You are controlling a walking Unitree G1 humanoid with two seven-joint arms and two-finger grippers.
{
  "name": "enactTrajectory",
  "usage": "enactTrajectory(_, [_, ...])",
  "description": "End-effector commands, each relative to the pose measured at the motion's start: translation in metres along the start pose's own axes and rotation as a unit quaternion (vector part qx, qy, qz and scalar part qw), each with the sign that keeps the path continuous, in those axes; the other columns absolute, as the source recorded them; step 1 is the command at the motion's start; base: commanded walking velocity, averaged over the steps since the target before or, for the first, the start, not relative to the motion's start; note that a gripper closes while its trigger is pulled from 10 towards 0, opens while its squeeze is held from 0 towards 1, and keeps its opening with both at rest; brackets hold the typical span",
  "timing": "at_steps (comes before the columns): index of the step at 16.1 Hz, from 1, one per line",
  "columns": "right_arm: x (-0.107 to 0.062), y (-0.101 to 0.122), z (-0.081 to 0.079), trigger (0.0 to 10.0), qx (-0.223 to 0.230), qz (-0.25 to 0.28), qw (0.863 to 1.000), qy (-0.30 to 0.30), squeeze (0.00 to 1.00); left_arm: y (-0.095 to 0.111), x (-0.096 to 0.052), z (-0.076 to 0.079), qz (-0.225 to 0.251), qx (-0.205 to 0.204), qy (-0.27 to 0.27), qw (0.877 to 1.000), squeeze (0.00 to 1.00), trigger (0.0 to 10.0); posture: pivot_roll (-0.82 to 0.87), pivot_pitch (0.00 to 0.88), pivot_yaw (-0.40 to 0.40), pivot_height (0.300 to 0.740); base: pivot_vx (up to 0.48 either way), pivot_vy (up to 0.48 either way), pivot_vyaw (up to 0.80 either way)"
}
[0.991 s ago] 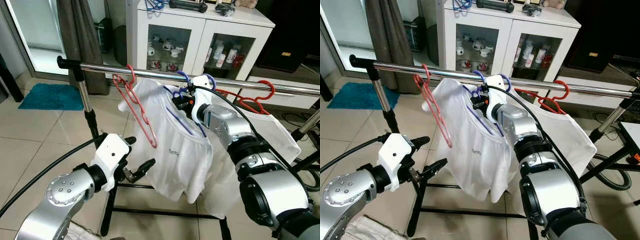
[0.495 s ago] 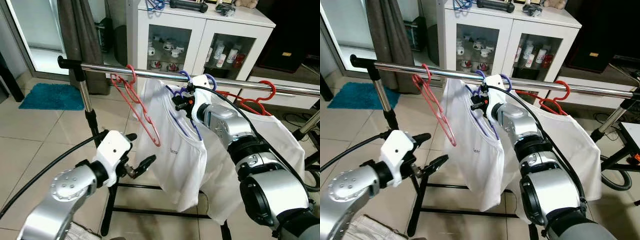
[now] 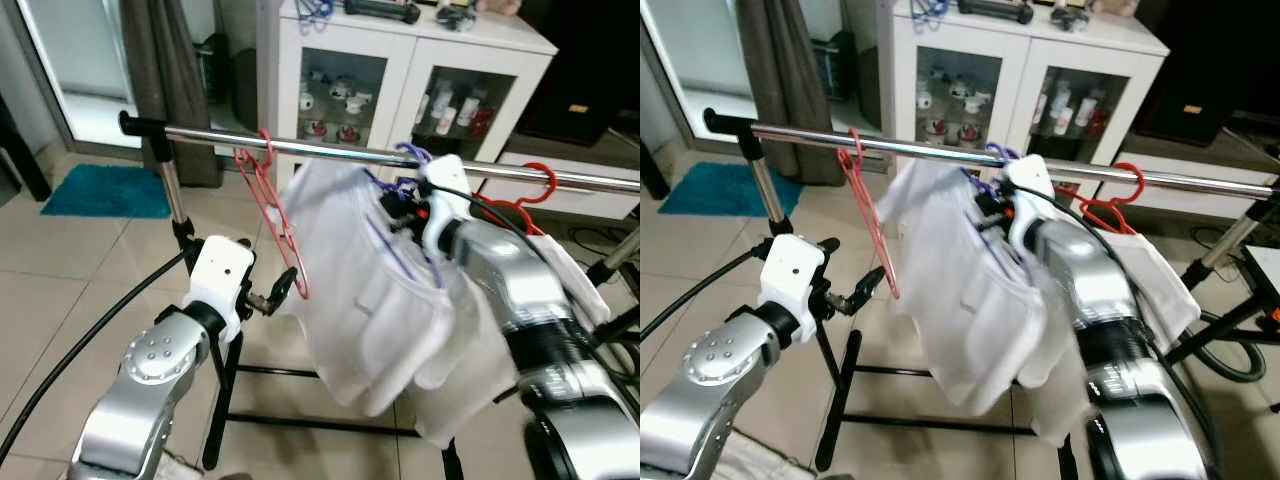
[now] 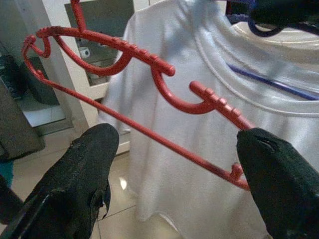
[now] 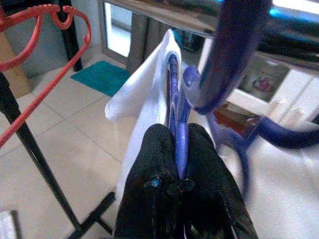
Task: Hang hanger
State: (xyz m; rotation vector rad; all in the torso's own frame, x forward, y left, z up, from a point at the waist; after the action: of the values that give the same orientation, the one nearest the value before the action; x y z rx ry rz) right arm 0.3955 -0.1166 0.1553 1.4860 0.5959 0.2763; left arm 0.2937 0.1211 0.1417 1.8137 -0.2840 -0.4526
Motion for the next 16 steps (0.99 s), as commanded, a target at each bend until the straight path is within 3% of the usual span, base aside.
enactTrajectory(1, [-0.017, 0.008, -0.005, 7.6, -0.038, 0.017, 0.999, 0.007, 0.0, 0.001, 0.003, 0.001, 0.005, -0.001, 0.015, 1.0, 0.0, 10.0, 0.13, 0.0, -0.085, 0.74, 0.0, 0.0, 0.0])
enactTrajectory(2, [-0.023, 0.007, -0.007, 10.0, -0.045, 0.02, 0.999, 0.008, 0.0, 0.002, 0.004, 0.0, 0.006, -0.003, 0.019, 1.0, 0.0, 10.0, 0.13, 0.0, -0.084, 0.74, -0.24, 0.0, 0.0])
enactTrajectory(6, [-0.057, -0.006, -0.013, 10.0, -0.055, 0.028, 0.998, -0.016, 0.0, 0.002, 0.009, 0.002, 0.007, -0.006, 0.023, 1.0, 0.0, 10.0, 0.11, 0.0, -0.073, 0.74, -0.308, 0.0, 0.0])
enactTrajectory(11, [-0.074, -0.022, -0.018, 10.0, -0.05, 0.003, 0.998, -0.028, 0.0, -0.002, 0.009, 0.0, 0.002, -0.007, 0.028, 1.0, 0.0, 10.0, 0.1, 0.0, -0.072, 0.74, -0.166, 0.0, 0.0])
enactTrajectory(16, [-0.093, -0.069, -0.01, 10.0, 0.002, -0.054, 0.994, -0.094, 0.0, -0.009, 0.005, -0.009, -0.009, -0.006, 0.068, 0.998, 0.0, 10.0, 0.1, 0.0, -0.097, 0.74, 0.0, -0.086, 0.0])
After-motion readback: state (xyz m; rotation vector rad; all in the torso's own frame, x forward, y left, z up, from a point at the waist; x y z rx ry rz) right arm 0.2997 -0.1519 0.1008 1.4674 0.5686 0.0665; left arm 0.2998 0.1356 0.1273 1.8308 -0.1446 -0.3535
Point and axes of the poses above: a point about 5 cm out from each wrist's last joint towards the gripper, its own x axis pointing out of the wrist towards the gripper, its own y axis along the axis of the wrist's last joint, z = x × y, the point moved 5 cm from there along x, pointing out of the wrist towards the gripper, and after that the axes turned 4 degrees about x, right-handed, at the moved point
